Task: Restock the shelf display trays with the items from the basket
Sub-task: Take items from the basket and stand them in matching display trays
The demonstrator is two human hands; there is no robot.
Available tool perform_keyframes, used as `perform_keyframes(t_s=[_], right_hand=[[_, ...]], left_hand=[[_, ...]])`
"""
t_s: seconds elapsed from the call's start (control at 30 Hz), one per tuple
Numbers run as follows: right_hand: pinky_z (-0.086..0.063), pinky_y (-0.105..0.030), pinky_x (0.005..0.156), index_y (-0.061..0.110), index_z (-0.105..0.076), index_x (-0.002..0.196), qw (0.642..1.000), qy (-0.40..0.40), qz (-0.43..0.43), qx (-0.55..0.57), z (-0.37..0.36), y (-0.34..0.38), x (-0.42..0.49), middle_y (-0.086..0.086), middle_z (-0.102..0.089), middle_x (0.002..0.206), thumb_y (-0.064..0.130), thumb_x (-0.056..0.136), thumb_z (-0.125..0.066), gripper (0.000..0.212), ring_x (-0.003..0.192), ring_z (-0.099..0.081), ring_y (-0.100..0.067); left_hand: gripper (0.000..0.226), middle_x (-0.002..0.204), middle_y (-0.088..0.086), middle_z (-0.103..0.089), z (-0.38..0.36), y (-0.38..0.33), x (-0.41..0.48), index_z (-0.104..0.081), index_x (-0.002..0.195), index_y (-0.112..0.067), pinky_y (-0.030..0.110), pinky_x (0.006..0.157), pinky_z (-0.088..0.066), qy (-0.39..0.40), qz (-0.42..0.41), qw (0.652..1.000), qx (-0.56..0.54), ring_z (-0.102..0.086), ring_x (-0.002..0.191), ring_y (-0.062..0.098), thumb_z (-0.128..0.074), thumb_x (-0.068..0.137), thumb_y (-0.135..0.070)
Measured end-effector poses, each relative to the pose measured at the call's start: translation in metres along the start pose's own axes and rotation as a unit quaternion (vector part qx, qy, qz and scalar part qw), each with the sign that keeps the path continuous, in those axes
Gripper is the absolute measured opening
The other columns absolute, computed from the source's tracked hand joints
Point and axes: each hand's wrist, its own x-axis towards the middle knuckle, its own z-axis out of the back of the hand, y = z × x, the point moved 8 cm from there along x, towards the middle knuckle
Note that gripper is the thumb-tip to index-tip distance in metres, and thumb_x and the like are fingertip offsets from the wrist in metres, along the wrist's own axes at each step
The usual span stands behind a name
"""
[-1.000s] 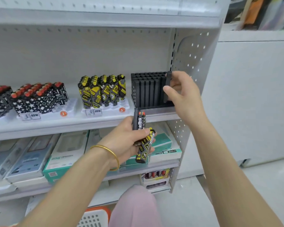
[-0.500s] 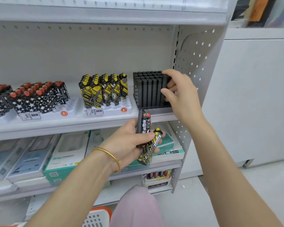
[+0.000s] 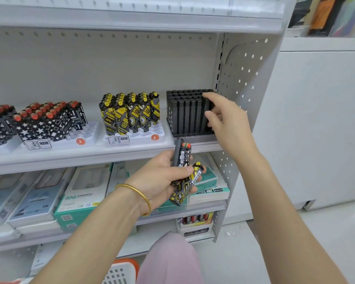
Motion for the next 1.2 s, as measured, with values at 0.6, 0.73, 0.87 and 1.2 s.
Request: perform_keyframes(t_s=[0.6,0.73,0.87,1.2], right_hand=[[-0.046,-0.014,0.055,0.02,-0.064,0.085,0.958,0.076,-0.099,0.259,0.01,0.036,-0.03,0.0,-0.058,0.075,0.006,0.075,-0.074,0.019,0.066,-0.054,-0.008],[-0.052,-0.021,0.055,0.02,-0.06,0.094,0.976,-0.108,-0.083,0.169,0.054,0.017,-0.009,0.005,-0.056,0.081,0.005,0.08,-0.066,0.021,0.074,-0.059,-0.017],[-0.047,-0.028,0.08,0.019,-0.062,0.102,0.996,-0.075,-0.047,-0.004,0.038,0.006,0.006,0.0,-0.06,0.094,0.007,0.08,-0.064,0.025,0.082,-0.058,-0.018],[-0.052,-0.044,0.076,0.014,-0.057,0.108,0.999,-0.039,-0.001,0.005,0.015,0.001,0.007,0.003,-0.052,0.084,0.007,0.083,-0.063,0.026,0.077,-0.055,-0.022]], left_hand=[[0.03,0.1,0.015,-0.058,0.001,-0.004,0.007,-0.05,0.116,-0.006,0.027,0.056,-0.057,-0.04,-0.065,0.989,0.13,-0.061,0.081,0.022,-0.053,0.089,0.007],[0.023,0.097,0.014,-0.061,0.004,-0.001,0.007,-0.049,0.113,-0.002,0.024,0.054,-0.055,-0.044,-0.048,0.99,0.124,-0.063,0.074,0.02,-0.05,0.092,0.005],[0.023,0.102,0.019,-0.062,-0.001,-0.003,0.007,-0.049,0.114,-0.001,0.02,0.051,-0.053,-0.039,-0.047,0.995,0.079,-0.066,0.066,0.012,-0.049,0.092,0.006],[0.016,0.089,0.012,-0.063,-0.001,-0.006,0.006,-0.056,0.098,-0.004,0.019,0.051,-0.053,-0.035,-0.047,0.998,0.022,-0.066,0.074,0.016,-0.048,0.091,0.007]])
